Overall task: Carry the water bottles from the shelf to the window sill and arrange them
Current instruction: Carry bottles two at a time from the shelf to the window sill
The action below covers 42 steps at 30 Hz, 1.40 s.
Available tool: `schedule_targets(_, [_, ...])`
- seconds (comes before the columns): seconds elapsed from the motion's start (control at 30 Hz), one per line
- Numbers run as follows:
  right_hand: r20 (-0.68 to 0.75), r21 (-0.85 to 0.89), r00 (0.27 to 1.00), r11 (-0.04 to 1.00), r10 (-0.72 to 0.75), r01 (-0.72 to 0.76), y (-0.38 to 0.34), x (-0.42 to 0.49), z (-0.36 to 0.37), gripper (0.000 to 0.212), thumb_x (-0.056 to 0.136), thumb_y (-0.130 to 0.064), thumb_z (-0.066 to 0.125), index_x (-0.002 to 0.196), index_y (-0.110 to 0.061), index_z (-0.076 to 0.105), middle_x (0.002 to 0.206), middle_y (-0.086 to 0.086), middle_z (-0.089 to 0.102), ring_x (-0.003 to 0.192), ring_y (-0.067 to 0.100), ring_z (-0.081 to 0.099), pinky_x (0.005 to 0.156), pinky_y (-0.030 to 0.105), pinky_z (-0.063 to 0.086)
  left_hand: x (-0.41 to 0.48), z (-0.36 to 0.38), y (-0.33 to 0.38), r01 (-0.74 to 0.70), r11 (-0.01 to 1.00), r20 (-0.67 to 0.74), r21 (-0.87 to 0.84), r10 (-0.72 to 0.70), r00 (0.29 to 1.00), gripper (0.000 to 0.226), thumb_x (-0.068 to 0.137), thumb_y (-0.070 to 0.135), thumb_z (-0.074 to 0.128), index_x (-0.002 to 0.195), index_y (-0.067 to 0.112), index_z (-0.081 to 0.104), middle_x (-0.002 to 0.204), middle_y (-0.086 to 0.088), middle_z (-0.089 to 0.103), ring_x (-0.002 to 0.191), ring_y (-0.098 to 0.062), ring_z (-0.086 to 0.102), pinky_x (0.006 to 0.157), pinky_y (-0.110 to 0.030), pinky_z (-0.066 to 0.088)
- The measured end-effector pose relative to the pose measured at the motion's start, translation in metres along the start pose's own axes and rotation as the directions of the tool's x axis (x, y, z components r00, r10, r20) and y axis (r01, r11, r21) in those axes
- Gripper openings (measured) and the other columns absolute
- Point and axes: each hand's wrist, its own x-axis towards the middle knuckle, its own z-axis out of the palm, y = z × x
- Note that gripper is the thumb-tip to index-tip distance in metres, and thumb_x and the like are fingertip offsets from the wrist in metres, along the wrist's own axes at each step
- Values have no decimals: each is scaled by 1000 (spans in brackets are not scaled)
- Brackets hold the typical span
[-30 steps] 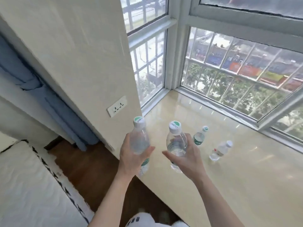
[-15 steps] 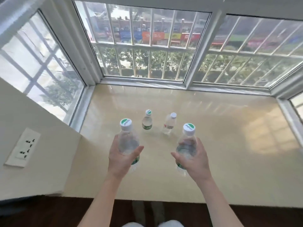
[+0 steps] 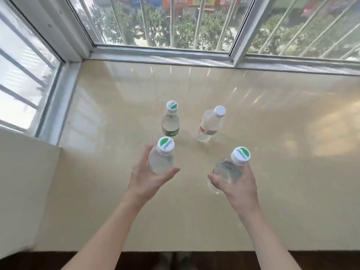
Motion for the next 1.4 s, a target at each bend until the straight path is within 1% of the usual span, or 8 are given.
schedule_targets(0.2, [11, -27, 1000, 999, -28, 28, 36, 44, 27, 57, 61, -30, 93, 107, -18, 62, 97, -16, 70, 99, 4, 66, 86, 15, 47, 41, 24, -37, -19, 1000, 20, 7, 19, 1000, 76, 50, 58, 85, 117, 35, 58, 99, 21, 68, 97, -1, 63, 77, -10, 47])
schedule_targets(0.4, [14, -57, 996, 995, -84, 85, 48, 62, 51, 65, 60, -36, 90, 113, -10, 62, 104, -1, 70, 102, 14, 65, 90, 24, 51, 57, 34, -64, -64, 998, 9, -15, 65, 998, 65, 56, 52, 88, 113, 39, 59, 102, 25, 68, 102, -4, 64, 82, -10, 48])
schedule_targets(0.53, [-1, -54, 997, 995, -81, 81, 53, 67, 54, 72, 58, -44, 88, 113, -8, 61, 105, 6, 68, 103, 25, 64, 95, 42, 52, 61, 35, -74, -97, 995, 37, 19, 96, 995, 67, 58, 55, 88, 115, 37, 56, 103, 21, 67, 102, -10, 64, 85, -19, 51])
schedule_targets(0.77, [-40, -3, 997, 998, -65, 65, 69, 67, 53, 82, 55, -47, 92, 119, -9, 58, 112, 2, 66, 110, 25, 63, 101, 49, 49, 69, 36, -96, -89, 992, 82, 93, 81, 993, 72, 57, 54, 88, 118, 31, 57, 104, 19, 66, 104, -11, 63, 88, -30, 53])
schedule_targets(0.93, [24, -31, 999, 999, -35, 36, 87, 68, 51, 87, 55, -41, 95, 127, -15, 55, 113, -6, 67, 111, 17, 63, 98, 28, 49, 75, 36, -116, -18, 989, 117, 146, 1, 993, 79, 52, 50, 89, 121, 21, 61, 107, 14, 68, 105, -8, 64, 88, -22, 51])
schedule_targets(1.03, [58, -160, 997, 987, 44, -35, 102, 72, 49, 69, 60, -30, 96, 121, -17, 64, 107, -7, 71, 105, 14, 66, 83, 12, 45, 77, 35, -127, -22, 977, 114, 212, -2, 993, 72, 55, 39, 95, 117, 20, 63, 103, 20, 65, 100, 17, 56, 80, -1, 41])
schedule_targets(1.17, [78, -261, 990, 961, 115, -91, 114, 74, 49, 60, 66, -27, 94, 119, -18, 67, 112, 1, 70, 108, 17, 62, 81, 19, 41, 75, 36, -139, -59, 957, 81, 284, 38, 996, 65, 58, 32, 95, 113, 27, 60, 101, 31, 53, 98, 34, 40, 75, 9, 30])
schedule_targets(1.4, [67, -306, 987, 945, 145, -118, 116, 69, 48, 60, 68, -27, 92, 121, -19, 66, 113, -1, 69, 106, 13, 60, 70, -3, 34, 70, 33, -147, 23, 953, 119, 301, -61, 991, 81, 49, 57, 86, 121, 32, 60, 107, 22, 61, 100, 8, 55, 78, 0, 36])
